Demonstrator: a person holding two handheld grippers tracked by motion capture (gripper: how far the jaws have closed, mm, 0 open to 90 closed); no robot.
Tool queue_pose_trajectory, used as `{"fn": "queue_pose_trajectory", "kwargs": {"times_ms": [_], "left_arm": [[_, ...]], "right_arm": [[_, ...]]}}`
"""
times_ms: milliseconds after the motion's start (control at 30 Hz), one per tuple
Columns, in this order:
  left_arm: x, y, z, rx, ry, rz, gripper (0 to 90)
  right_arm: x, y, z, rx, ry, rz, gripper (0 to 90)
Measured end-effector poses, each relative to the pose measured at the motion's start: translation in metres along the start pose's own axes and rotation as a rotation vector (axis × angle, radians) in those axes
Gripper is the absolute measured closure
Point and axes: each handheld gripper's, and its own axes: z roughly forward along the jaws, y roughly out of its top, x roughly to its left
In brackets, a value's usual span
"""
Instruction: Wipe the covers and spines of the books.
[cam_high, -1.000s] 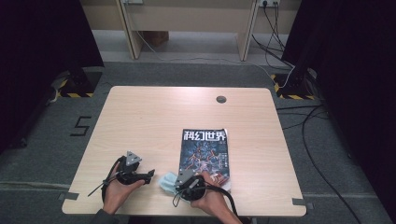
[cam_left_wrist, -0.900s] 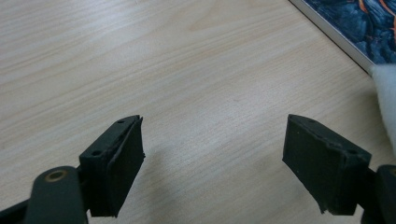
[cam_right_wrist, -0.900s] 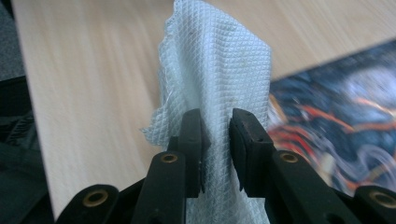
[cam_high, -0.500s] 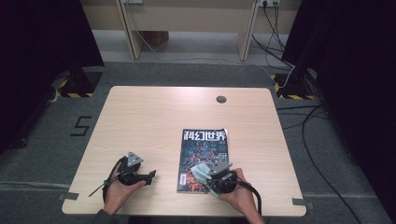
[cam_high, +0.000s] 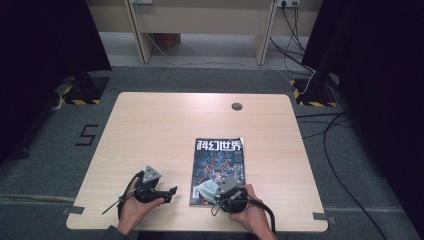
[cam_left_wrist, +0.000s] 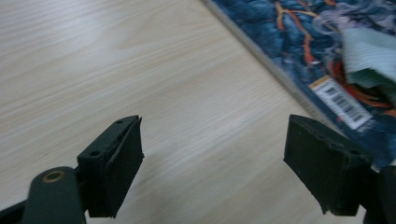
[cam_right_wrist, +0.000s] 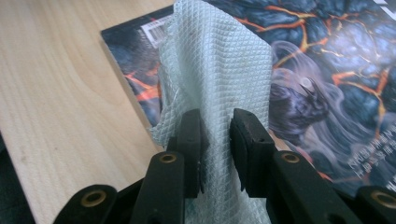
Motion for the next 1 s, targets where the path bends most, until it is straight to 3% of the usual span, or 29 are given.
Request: {"fn": "queue_pose_trajectory", "kwargs": {"times_ms": [167,300,500,600,833,900,1000], "left_arm": [[-0.022,0.000,0.005,0.002,-0.043,0.040,18.9],[-0.033,0.001,0.009,-0.001,-0.064,0.030,18.9],[-0.044,0.000,0.018,0.042,-0.054,0.074,19.7],[-0.048,0.001,0.018,0.037,-0.034,0.099,19.0],[-0.047,0.001,0.018,0.041,-0.037,0.090,19.0],[-0.048,0.001,0.018,0.041,-0.032,0.099,19.0],[-0.049,0.001,0.018,0.040,-0.030,0.097,19.0]], "right_arm": [[-0.011,-0.005,-0.001,-0.022,0.033,0.049,74.4],[-0.015,-0.007,-0.002,-0.023,0.040,0.073,74.5],[-0.015,-0.007,-0.002,-0.018,0.029,0.058,74.5],[-0.020,-0.009,-0.004,-0.003,0.002,0.057,74.5],[-0.053,-0.027,-0.011,0.003,-0.082,0.158,74.6],[-0.056,-0.030,-0.013,-0.003,-0.087,0.170,74.4],[-0.051,-0.028,-0.014,0.020,-0.101,0.140,73.8]]}}
